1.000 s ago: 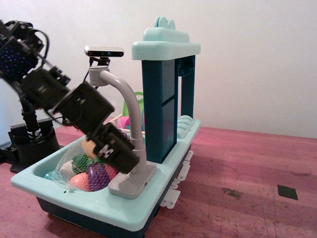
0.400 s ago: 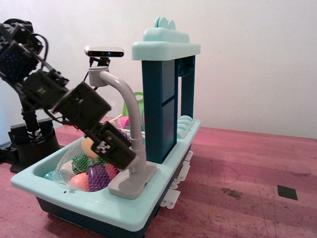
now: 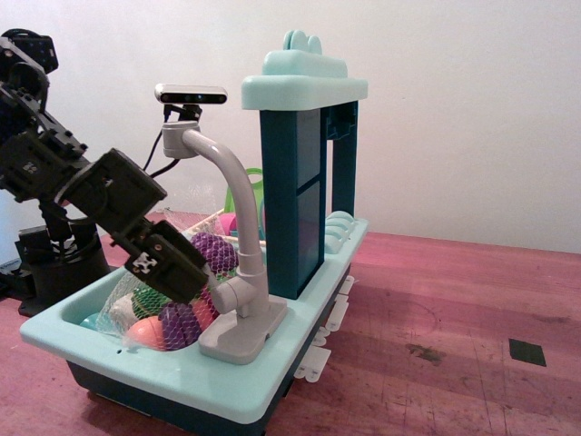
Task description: Turn lever vertical to front
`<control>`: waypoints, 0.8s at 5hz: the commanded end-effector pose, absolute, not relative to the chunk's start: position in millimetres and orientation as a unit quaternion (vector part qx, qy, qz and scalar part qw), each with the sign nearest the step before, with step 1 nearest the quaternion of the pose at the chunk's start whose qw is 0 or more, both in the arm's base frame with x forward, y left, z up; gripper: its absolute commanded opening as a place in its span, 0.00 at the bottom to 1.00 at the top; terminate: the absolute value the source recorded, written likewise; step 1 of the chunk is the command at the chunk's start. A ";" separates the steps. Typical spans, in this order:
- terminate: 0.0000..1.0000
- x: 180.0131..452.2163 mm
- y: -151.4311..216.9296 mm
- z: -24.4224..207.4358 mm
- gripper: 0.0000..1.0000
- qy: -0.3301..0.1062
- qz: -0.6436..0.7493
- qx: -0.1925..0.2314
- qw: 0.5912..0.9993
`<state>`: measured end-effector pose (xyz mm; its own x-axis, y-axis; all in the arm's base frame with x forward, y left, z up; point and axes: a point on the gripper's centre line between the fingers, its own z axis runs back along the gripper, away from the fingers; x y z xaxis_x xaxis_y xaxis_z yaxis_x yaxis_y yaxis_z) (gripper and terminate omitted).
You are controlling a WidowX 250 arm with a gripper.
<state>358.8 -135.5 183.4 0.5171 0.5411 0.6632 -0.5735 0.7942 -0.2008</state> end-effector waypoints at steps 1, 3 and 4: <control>0.00 350.9 -133.7 192.5 1.00 -0.386 0.337 -0.009 0.859; 0.00 350.5 -124.8 175.4 1.00 -0.375 0.337 -0.013 0.864; 0.00 346.1 -125.4 168.4 1.00 -0.373 0.343 -0.012 0.862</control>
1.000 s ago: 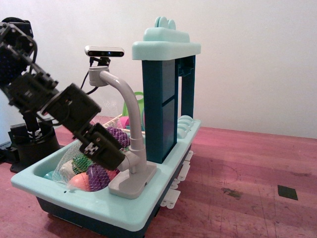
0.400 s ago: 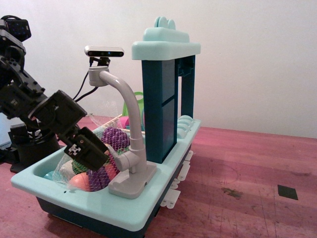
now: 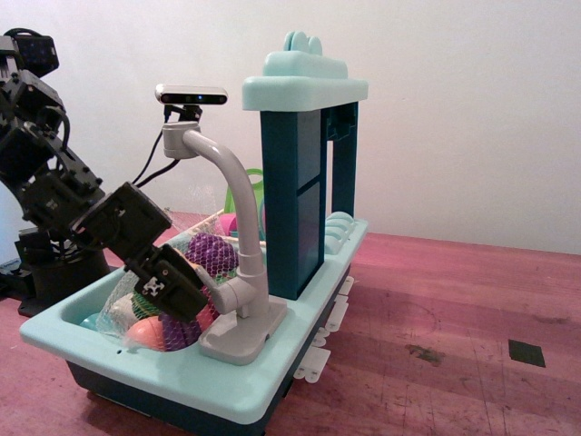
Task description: Turn lever vertical to front
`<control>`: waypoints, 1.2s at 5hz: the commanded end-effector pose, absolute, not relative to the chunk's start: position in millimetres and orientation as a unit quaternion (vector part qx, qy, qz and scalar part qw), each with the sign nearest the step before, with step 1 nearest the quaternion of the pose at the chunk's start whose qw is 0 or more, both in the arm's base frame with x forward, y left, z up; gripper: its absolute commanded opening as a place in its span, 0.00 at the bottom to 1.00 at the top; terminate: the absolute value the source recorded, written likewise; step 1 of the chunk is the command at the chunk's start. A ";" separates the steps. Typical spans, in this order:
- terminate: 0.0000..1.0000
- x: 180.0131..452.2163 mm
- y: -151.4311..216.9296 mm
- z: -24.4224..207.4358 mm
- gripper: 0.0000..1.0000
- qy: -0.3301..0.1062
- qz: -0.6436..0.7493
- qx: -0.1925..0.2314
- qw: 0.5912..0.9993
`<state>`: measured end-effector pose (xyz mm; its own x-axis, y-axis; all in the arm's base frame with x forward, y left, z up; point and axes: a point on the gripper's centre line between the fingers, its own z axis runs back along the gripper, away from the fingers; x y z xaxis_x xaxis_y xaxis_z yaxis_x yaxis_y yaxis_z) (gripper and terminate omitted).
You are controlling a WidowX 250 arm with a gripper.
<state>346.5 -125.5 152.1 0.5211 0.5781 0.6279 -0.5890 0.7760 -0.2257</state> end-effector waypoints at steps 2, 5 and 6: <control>0.00 309.3 -135.4 209.2 1.00 -0.381 0.354 0.016 0.854; 0.00 297.5 -154.8 221.5 1.00 -0.370 0.350 -0.012 0.860; 0.00 297.5 -154.8 221.5 1.00 -0.370 0.350 -0.012 0.860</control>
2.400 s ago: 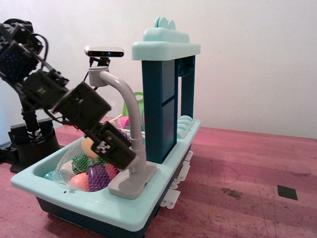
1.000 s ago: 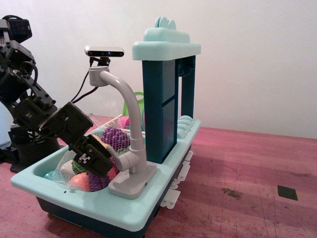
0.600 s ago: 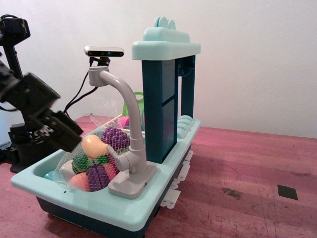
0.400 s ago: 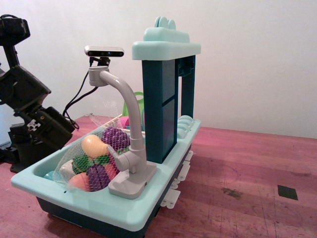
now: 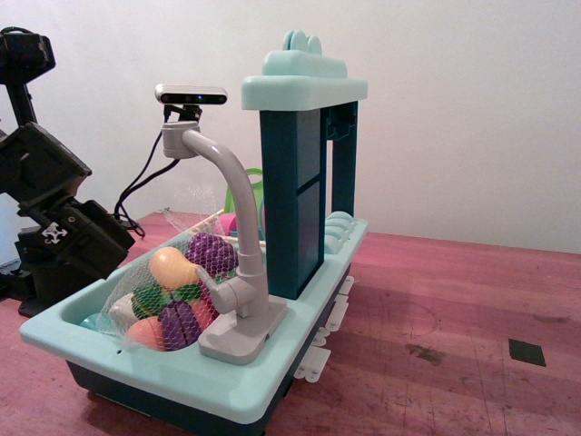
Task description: Turn lever vertical to front
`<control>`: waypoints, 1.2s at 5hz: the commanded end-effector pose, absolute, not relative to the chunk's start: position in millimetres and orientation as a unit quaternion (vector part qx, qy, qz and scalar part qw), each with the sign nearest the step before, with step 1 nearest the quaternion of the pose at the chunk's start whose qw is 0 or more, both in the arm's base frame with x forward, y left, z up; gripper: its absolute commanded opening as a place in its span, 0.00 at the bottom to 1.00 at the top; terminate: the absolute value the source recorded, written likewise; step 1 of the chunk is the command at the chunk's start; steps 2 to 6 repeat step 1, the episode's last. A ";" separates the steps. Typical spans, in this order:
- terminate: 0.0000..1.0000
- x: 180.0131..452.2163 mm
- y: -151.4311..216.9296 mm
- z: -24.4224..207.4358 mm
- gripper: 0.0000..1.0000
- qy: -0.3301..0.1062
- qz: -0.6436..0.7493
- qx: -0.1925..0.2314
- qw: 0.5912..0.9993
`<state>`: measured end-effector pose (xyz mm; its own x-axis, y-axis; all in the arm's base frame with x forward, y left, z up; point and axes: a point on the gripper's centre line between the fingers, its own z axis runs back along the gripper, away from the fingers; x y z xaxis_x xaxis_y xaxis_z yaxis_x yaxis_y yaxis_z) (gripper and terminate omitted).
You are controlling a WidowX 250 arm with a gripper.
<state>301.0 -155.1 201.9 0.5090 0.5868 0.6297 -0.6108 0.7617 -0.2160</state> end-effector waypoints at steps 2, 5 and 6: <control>1.00 297.5 -154.8 221.5 1.00 -0.370 0.350 -0.012 0.860; 1.00 297.5 -154.8 221.5 1.00 -0.370 0.350 -0.012 0.860; 1.00 297.5 -154.8 221.5 1.00 -0.370 0.350 -0.012 0.860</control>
